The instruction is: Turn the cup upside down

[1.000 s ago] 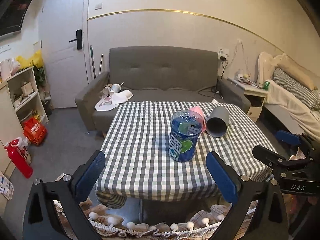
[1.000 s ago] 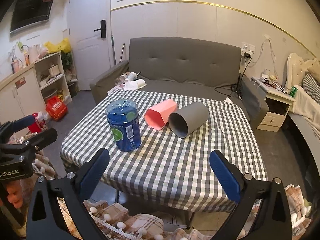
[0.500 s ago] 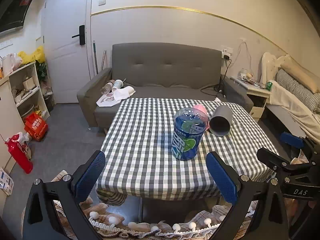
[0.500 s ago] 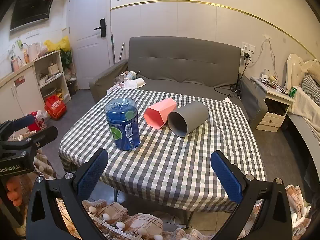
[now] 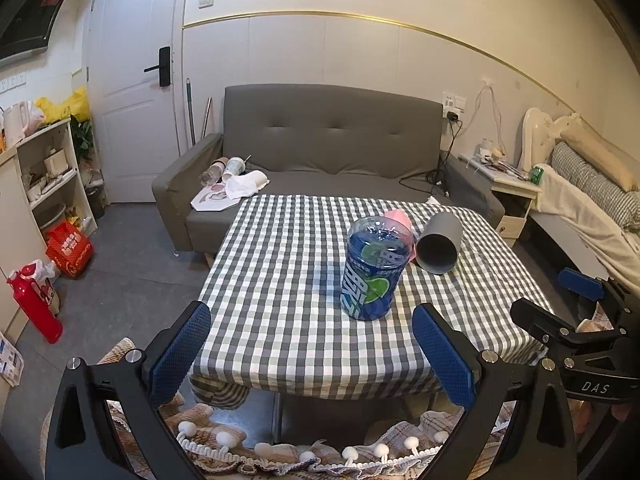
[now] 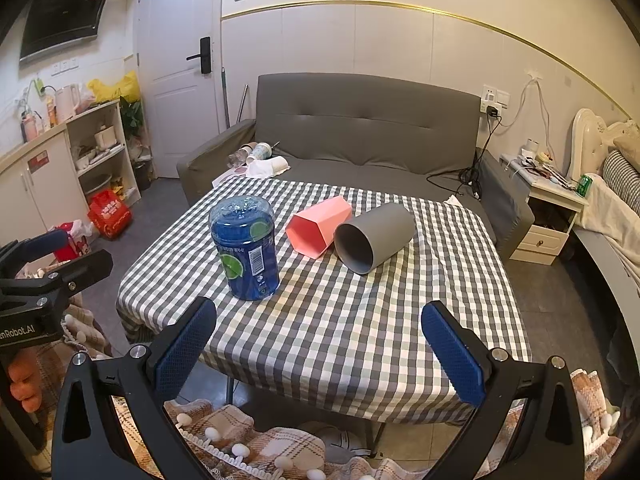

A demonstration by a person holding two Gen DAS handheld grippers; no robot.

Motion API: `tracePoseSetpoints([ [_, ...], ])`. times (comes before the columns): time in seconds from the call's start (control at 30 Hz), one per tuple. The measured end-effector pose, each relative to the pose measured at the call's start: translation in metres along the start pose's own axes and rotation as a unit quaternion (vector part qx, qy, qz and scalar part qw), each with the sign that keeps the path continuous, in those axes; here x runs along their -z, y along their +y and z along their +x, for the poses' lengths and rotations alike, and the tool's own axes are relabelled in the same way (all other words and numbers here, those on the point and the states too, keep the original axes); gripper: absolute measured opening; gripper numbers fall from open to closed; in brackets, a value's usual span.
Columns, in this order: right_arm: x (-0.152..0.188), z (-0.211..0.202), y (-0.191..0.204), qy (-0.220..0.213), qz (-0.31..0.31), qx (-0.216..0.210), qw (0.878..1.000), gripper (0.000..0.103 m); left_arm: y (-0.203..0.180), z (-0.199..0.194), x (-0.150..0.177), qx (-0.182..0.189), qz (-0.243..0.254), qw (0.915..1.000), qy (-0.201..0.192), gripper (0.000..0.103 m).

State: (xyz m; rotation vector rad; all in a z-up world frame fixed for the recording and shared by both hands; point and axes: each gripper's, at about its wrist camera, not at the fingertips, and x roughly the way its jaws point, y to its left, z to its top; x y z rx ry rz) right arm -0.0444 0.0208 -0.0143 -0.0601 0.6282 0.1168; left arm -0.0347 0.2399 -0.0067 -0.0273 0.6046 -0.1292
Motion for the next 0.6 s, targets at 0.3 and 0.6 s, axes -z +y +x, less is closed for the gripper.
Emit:
tracePoseSetpoints([
  [0.3, 0.0001, 0.0002, 0.0001, 0.003, -0.002, 0.001, 1.000, 0.103, 0.0016, -0.0012, 0.0000, -0.002, -0.001, 1.0000, -0.001, 0.103],
  [0.6, 0.0001, 0.0004, 0.0000, 0.004, -0.002, 0.002, 1.000, 0.103, 0.0020, -0.0018, -0.0004, -0.002, -0.002, 1.0000, 0.000, 0.103],
])
